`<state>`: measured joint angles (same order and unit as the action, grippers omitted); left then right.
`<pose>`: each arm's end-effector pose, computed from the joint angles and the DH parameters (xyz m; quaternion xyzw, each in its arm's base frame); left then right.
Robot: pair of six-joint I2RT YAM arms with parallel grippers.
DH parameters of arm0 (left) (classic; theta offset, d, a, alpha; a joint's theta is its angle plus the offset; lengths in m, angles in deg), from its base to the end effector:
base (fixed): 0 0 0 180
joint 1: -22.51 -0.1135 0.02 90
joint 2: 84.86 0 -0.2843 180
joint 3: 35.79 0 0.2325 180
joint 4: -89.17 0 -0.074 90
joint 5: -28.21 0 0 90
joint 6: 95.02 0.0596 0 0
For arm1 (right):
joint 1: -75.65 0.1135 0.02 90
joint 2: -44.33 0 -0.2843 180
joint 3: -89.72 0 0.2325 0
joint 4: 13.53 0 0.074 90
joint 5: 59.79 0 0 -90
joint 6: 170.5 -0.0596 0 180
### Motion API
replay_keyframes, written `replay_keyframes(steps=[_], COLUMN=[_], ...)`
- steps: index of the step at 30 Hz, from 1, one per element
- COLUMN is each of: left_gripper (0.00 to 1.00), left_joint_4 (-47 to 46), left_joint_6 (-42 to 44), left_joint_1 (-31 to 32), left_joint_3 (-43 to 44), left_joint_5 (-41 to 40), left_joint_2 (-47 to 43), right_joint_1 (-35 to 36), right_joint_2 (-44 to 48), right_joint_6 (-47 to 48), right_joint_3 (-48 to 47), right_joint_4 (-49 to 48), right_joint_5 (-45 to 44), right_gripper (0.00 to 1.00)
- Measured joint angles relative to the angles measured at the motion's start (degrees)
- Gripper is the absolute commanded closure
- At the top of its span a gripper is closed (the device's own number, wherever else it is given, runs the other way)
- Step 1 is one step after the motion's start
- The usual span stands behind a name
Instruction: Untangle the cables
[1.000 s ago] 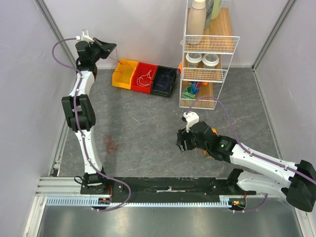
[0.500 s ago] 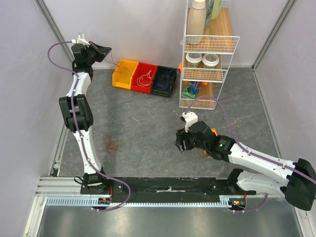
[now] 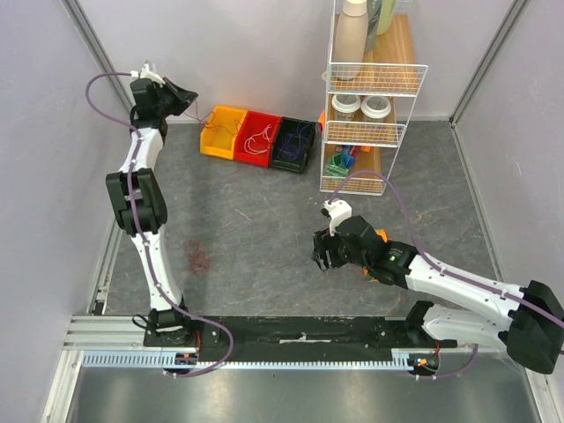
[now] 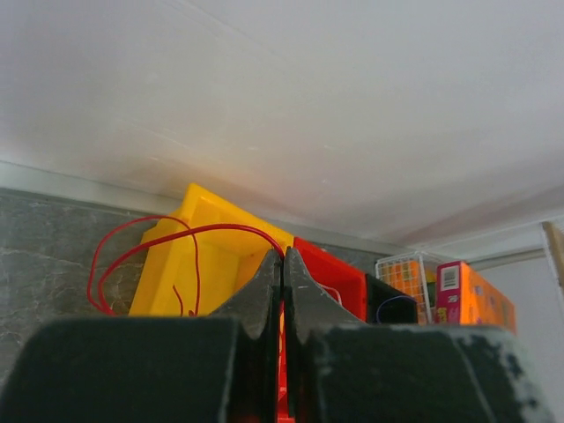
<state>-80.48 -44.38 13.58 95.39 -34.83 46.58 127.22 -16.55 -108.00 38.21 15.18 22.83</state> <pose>0.5629 0.0611 0.3022 -0.1702 0.7437 -0.3361 0.5523 0.1401 0.1643 0.2419 -0.1595 0.8834 0.2334 0.3737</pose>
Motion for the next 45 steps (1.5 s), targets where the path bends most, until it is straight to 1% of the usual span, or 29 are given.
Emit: replay_keyframes(steps=[6, 11, 13, 16, 18, 20, 21, 23, 25, 28, 30, 31, 32, 33, 34, 38, 40, 42, 44, 45], left_gripper=[0.98, 0.98, 0.98, 0.98, 0.98, 0.98, 0.96, 0.89, 0.79, 0.59, 0.51, 0.4, 0.32, 0.27, 0.23, 0.21, 0.2, 0.22, 0.22, 0.22], left_joint_4=[4.5, 7.7, 9.5, 13.7, 16.5, 18.1, 18.1, 20.3, 22.1, 23.4, 24.5, 24.7, 25.4, 25.8, 26.3, 29.4, 31.2, 32.8, 33.1, 32.9], left_joint_6=[7.1, 9.6, 9.9, 9.9, 9.7, 9.0, 8.9, 8.8, 8.8, 8.6, 8.6, 8.5, 8.5, 8.5, 8.2, 7.7, 7.7, 7.7, 7.5, 7.2], left_joint_1=[4.8, 10.1, 12.0, 13.9, 14.2, 13.9, 13.6, 12.9, 12.1, 11.1, 10.6, 10.4, 10.1, 10.0, 9.9, 10.1, 10.2, 10.3, 10.4, 10.4], left_joint_3=[0.0, 0.3, 2.1, 8.0, 11.1, 11.7, 12.2, 13.3, 14.3, 15.1, 15.5, 15.5, 15.5, 15.5, 15.5, 15.5, 14.1, 8.7, 0.2, -6.2], left_joint_5=[-4.4, -7.4, -8.3, -9.2, -10.2, -11.0, -11.2, -12.2, -13.2, -13.8, -14.1, -14.0, -13.7, -13.3, -12.9, -11.0, -10.9, -11.1, -12.2, -13.3], left_joint_2=[0.0, 0.7, 2.4, 7.5, 10.8, 12.5, 12.9, 12.9, 13.0, 13.0, 12.9, 12.8, 12.7, 12.5, 12.3, 9.9, 7.1, 1.7, -5.6, -10.6], right_joint_1=[0.0, 0.0, 0.0, 0.0, 0.0, 0.0, 0.0, 0.0, 0.0, 0.0, 0.0, 0.0, 0.0, 0.0, 0.0, 0.0, 0.0, 0.0, 0.0, 0.0], right_joint_2=[-0.3, 0.1, 0.4, 0.5, 0.9, 1.3, 1.6, 2.0, 2.1, 2.1, 2.3, 2.5, 2.9, 3.3, 3.7, 4.3, 4.6, 4.7, 4.6, 4.5], right_joint_6=[-0.3, -0.7, -1.0, -1.0, -1.0, -1.0, -1.0, -1.0, -1.0, -1.0, -1.1, -1.1, -1.2, -1.3, -1.5, -1.7, -1.7, -1.6, -1.6, -1.5], right_joint_3=[0.0, 0.0, 0.0, 0.0, 0.0, 0.1, 0.1, 0.2, 0.2, 0.2, 0.2, 0.3, 0.4, 0.5, 0.5, 0.5, 0.5, 0.5, 0.5, 0.5], right_joint_4=[-0.2, -0.5, -0.5, -0.5, -0.4, -0.4, -0.4, -0.4, -0.4, -0.4, -0.4, -0.4, -0.4, -0.4, -0.3, -0.2, 0.4, 1.0, 1.8, 2.0], right_joint_5=[0.2, 0.3, 0.3, 0.2, 0.2, 0.2, 0.2, 0.2, 0.2, 0.3, 0.4, 0.5, 0.5, 0.6, 0.8, 1.6, 1.6, 1.6, 1.6, 1.6], right_gripper=[0.29, 0.28, 0.28, 0.28, 0.28, 0.28, 0.28, 0.28, 0.28, 0.28, 0.28, 0.28, 0.28, 0.29, 0.29, 0.28, 0.28, 0.28, 0.28, 0.28])
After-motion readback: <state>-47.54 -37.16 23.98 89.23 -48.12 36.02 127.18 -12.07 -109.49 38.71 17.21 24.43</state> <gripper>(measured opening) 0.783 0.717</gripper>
